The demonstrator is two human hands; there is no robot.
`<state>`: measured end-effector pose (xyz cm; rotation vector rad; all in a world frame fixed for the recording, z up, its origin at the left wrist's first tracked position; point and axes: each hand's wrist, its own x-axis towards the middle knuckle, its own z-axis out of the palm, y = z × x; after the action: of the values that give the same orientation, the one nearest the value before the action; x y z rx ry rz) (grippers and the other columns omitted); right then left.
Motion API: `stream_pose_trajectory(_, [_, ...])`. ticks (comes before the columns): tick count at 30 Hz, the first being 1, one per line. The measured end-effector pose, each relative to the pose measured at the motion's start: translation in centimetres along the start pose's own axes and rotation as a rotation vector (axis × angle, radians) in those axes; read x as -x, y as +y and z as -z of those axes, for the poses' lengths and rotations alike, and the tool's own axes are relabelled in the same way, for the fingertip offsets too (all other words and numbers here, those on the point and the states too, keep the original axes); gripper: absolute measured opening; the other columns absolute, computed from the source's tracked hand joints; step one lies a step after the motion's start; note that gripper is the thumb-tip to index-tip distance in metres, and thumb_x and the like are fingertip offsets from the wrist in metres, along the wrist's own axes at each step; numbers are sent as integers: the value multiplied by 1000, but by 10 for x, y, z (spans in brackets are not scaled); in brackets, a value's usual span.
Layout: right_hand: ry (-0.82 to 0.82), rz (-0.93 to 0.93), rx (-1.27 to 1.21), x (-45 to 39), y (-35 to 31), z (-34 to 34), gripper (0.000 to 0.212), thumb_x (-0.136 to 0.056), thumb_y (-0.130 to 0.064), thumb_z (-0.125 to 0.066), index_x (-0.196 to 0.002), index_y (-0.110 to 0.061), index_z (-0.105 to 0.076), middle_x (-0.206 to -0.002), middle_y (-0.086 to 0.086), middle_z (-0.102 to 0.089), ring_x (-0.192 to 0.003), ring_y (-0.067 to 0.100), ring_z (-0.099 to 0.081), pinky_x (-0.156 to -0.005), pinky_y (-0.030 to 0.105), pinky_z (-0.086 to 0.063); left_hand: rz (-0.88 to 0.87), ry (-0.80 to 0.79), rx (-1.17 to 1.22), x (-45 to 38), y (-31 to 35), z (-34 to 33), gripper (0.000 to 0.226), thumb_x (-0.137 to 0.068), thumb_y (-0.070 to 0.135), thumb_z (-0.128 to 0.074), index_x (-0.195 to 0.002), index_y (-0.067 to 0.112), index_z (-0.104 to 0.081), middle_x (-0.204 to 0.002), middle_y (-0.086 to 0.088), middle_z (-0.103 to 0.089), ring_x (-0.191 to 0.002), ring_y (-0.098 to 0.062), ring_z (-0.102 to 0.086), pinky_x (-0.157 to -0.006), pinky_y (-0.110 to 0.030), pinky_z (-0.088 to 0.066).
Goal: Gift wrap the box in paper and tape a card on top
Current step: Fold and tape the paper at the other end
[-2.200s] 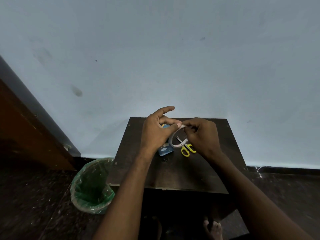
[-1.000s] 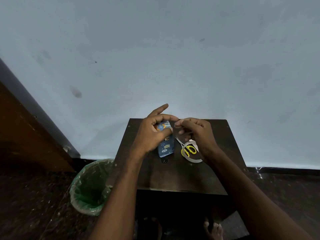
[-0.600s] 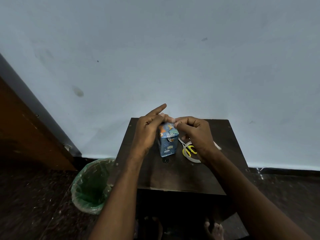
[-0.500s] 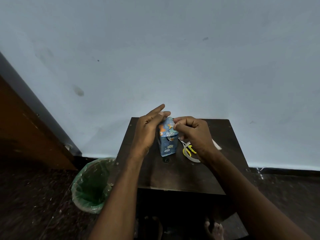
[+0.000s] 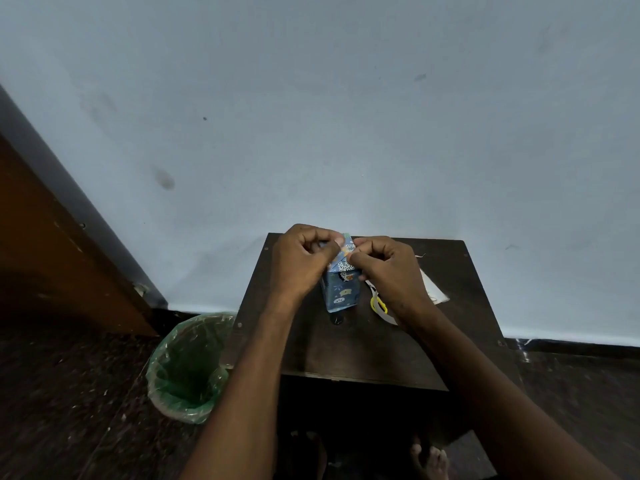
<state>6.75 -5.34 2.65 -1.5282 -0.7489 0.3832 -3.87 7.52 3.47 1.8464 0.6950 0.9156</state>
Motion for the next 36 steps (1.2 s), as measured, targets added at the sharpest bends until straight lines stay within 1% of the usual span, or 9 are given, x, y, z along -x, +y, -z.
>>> stream_pose_trajectory(3, [0, -22, -15, 0, -2, -1, 23, -84, -9, -74, -63, -19, -74, -83, -1, -75, -76, 14, -68, -70, 42, -54, 48, 0, -6, 1, 5, 2, 26, -102, 32, -71, -83, 23, -86, -93, 5, -76, -83, -6, -72, -79, -24, -55])
stream_pose_trajectory(5, [-6, -26, -25, 0, -3, -2, 24, -85, -8, -74, -63, -17, -73, -83, 2, -75, -74, 14, -67, -67, 39, -53, 89, -30, 53, 1, 10, 8, 32, -103, 30, -68, -79, 20, -85, -90, 6, -78, -81, -5, -73, -82, -28, -57])
stream_pose_trajectory(10, [-13, -8, -23, 2, -6, -1, 22, -87, -7, -72, -65, -11, -73, -76, 9, -74, -67, 13, -63, -64, 37, -51, 49, -144, 10, -2, 5, 17, 12, -84, 35, -84, -75, 28, -85, -94, 12, -75, -93, -8, -74, -88, -36, -57])
stream_pose_trajectory(13, [-16, -2, -26, 2, -6, -1, 21, -88, -12, -75, -67, -9, -73, -73, 11, -72, -66, 14, -62, -63, 36, -52, 44, -145, 11, -3, 4, 16, 8, -79, 26, -94, -78, 24, -86, -98, 8, -74, -91, -11, -73, -83, -27, -56])
stream_pose_trajectory(15, [-23, -3, -23, 2, -5, 0, 21, -87, -18, -75, -68, -9, -73, -73, 11, -72, -67, 15, -63, -63, 37, -52, 33, -135, -1, -2, 6, 14, 7, -79, 20, -93, -80, 20, -86, -98, 5, -74, -87, -13, -72, -76, -19, -53])
stream_pose_trajectory(22, [-48, -41, 25, -1, -4, 3, 21, -85, -23, -69, -70, -8, -75, -84, 11, -76, -72, 16, -66, -63, 35, -54, 38, -125, -18, -3, 8, 13, 7, -81, 14, -89, -76, 17, -84, -93, 7, -75, -87, -15, -73, -71, -16, -53])
stream_pose_trajectory(29, [-22, -67, 131, 0, -14, 4, 20, -88, -23, -75, -71, -13, -78, -75, 2, -77, -64, 14, -70, -65, 33, -55, 42, -171, 19, -6, 3, 14, 7, -83, 13, -88, -77, 15, -84, -101, 1, -73, -96, -9, -71, -82, -22, -53])
stream_pose_trajectory(33, [-18, -101, 97, 1, -20, 5, 29, -96, -28, -72, -74, -10, -79, -74, -1, -77, -61, 10, -70, -60, 21, -51, 56, -218, 72, -7, 2, 15, 4, -87, 9, -84, -85, 6, -85, -106, -4, -71, -100, -6, -68, -86, -18, -53])
stream_pose_trajectory(36, [-22, -121, 121, 0, -21, 8, 29, -97, -25, -69, -73, -10, -77, -73, -3, -77, -59, 8, -69, -59, 19, -50, 121, -225, 145, -7, 4, 16, 7, -90, 7, -81, -86, 1, -83, -111, -4, -72, -98, -2, -68, -80, -16, -50])
